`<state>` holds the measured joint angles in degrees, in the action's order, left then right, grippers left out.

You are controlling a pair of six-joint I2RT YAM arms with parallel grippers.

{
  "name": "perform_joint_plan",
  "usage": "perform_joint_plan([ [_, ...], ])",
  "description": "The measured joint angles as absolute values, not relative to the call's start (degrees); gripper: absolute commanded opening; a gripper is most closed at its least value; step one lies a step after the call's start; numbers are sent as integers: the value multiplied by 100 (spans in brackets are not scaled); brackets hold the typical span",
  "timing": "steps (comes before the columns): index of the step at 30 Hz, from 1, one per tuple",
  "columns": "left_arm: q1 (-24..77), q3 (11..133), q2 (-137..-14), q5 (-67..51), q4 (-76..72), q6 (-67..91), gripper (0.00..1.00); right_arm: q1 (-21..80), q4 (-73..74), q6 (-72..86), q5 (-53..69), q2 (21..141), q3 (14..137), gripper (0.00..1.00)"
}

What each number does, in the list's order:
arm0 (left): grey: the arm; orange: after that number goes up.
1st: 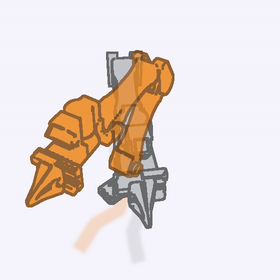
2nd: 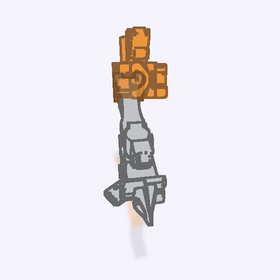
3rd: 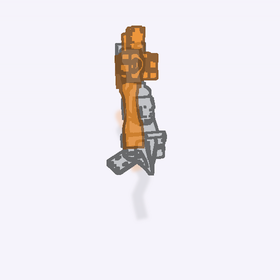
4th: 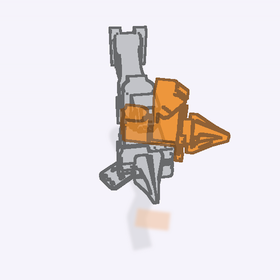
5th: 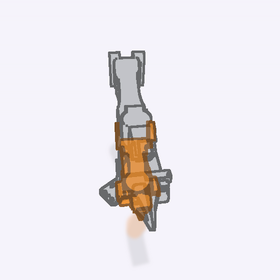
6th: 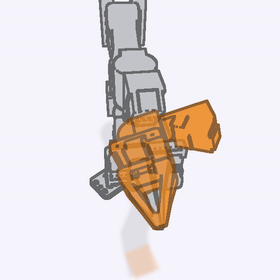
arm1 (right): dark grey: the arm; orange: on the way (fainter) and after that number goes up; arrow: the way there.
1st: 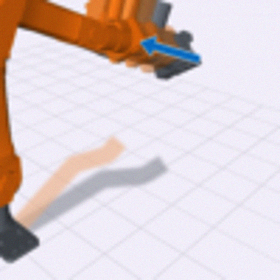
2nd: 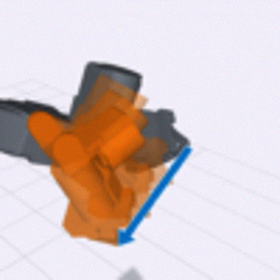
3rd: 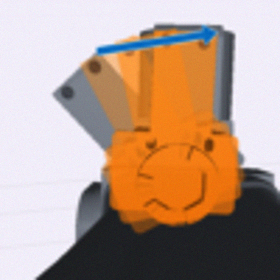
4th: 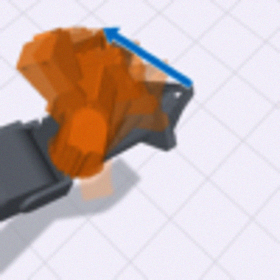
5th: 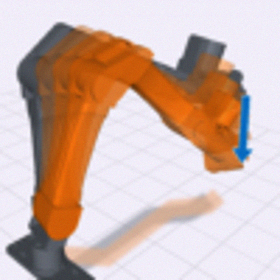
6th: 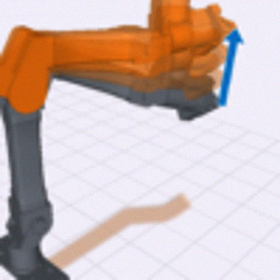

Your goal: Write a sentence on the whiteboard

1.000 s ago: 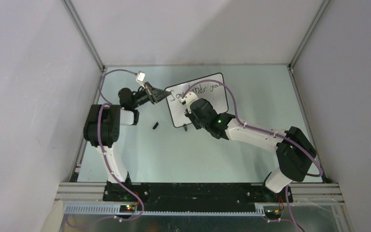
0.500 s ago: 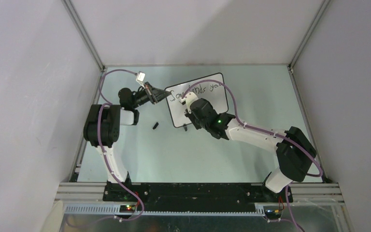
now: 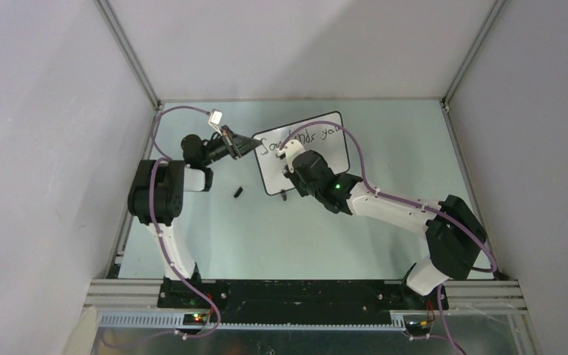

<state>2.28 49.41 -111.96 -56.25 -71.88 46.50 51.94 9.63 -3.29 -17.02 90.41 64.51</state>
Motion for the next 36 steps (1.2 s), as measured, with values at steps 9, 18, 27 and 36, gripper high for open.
perform_joint_plan([
  [9, 228, 4941, -11196, -5625, -7188, 4650, 0, 5203, 851, -340, -1732, 9039, 6451, 0],
  [18, 228, 4941, -11196, -5625, -7188, 4650, 0, 5203, 827, -351, -1734, 9039, 6451, 0],
  [27, 228, 4941, -11196, -5625, -7188, 4650, 0, 5262, 829, -351, -1737, 9039, 6451, 0],
  [36, 228, 4939, -11196, -5625, -7188, 4650, 0, 5293, 845, -349, -1758, 9039, 6451, 0],
])
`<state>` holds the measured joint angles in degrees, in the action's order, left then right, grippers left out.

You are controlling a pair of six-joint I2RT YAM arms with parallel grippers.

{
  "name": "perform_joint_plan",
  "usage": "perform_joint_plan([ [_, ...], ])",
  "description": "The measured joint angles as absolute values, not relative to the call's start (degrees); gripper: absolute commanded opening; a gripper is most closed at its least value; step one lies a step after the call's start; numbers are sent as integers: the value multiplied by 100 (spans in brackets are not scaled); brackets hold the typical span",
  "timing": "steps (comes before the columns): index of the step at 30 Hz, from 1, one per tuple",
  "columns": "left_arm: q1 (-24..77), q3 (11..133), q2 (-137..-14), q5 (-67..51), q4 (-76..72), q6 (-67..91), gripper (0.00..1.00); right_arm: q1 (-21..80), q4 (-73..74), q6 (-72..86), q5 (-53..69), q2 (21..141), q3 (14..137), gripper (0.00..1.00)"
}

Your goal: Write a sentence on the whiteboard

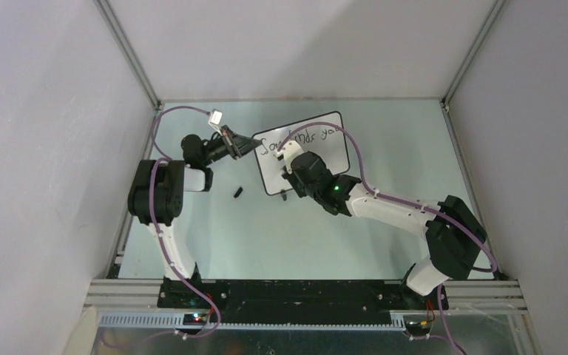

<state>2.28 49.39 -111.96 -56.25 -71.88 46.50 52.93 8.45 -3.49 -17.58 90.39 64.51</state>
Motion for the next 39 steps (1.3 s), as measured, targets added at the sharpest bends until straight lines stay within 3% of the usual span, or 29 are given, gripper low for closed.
perform_joint_plan([
  [39, 228, 4941, -11196, -5625, -7188, 4650, 0, 5310, 956, -349, -1769, 9043, 6449, 0],
])
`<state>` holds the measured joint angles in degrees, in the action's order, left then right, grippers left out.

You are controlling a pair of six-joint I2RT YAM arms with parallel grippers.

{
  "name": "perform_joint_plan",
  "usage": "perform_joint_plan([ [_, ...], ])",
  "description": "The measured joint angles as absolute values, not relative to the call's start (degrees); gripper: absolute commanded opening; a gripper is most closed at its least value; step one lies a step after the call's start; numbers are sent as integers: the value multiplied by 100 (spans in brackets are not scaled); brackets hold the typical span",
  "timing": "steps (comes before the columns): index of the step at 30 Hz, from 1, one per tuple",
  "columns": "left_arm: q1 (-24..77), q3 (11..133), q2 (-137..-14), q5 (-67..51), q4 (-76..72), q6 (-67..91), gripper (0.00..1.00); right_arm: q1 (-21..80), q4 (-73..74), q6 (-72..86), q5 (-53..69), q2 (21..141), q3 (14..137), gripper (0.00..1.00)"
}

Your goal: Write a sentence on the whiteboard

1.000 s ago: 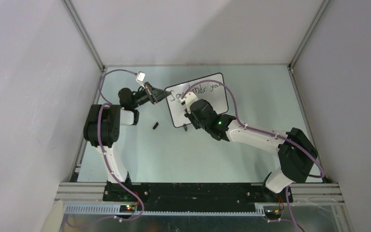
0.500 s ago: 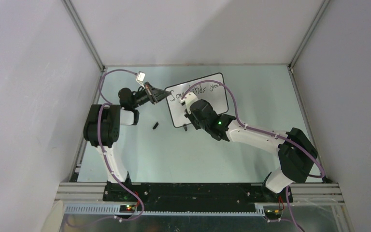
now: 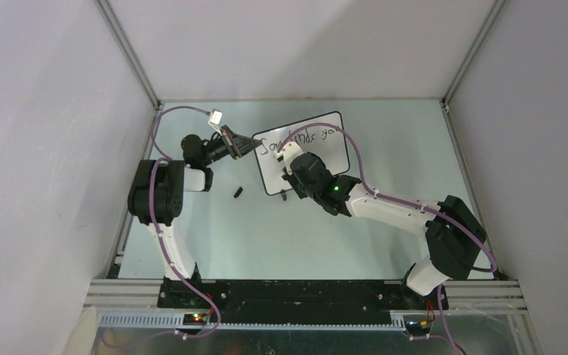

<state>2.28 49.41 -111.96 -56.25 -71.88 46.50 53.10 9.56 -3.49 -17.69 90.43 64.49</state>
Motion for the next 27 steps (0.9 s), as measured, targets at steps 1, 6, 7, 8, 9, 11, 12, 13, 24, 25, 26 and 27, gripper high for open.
perform_joint_plan([
  [1, 228, 4941, -11196, -5625, -7188, 4650, 0, 5310, 954, -349, -1772, 9043, 6449, 0],
  [6, 228, 4941, -11196, -5625, -7188, 4650, 0, 5310, 954, -349, -1769, 9045, 6449, 0],
  [7, 228, 4941, -11196, -5625, -7188, 4650, 0, 5310, 954, -351, -1769, 9045, 6449, 0],
  [8, 228, 4941, -11196, -5625, -7188, 4650, 0, 5310, 954, -351, -1769, 9048, 6449, 0],
  [9, 228, 4941, -11196, -5625, -7188, 4650, 0, 5310, 954, -351, -1769, 9048, 6449, 0],
  [11, 228, 4941, -11196, -5625, -7188, 4650, 0, 5310, 954, -351, -1769, 9054, 6449, 0],
  [12, 228, 4941, -11196, -5625, -7188, 4650, 0, 5310, 952, -351, -1767, 9059, 6449, 0],
  [13, 228, 4941, -11196, -5625, -7188, 4650, 0, 5310, 952, -351, -1769, 9065, 6449, 0],
  [24, 224, 4941, -11196, -5625, -7188, 4648, 0, 5310, 954, -351, -1772, 9183, 6449, 0],
  [25, 224, 4941, -11196, -5627, -7188, 4648, 0, 5310, 954, -351, -1774, 9183, 6449, 0],
  [26, 224, 4941, -11196, -5625, -7188, 4648, 0, 5310, 954, -351, -1774, 9183, 6449, 0],
  [27, 224, 4941, -11196, -5625, -7188, 4648, 0, 5310, 956, -351, -1776, 9183, 6449, 0],
])
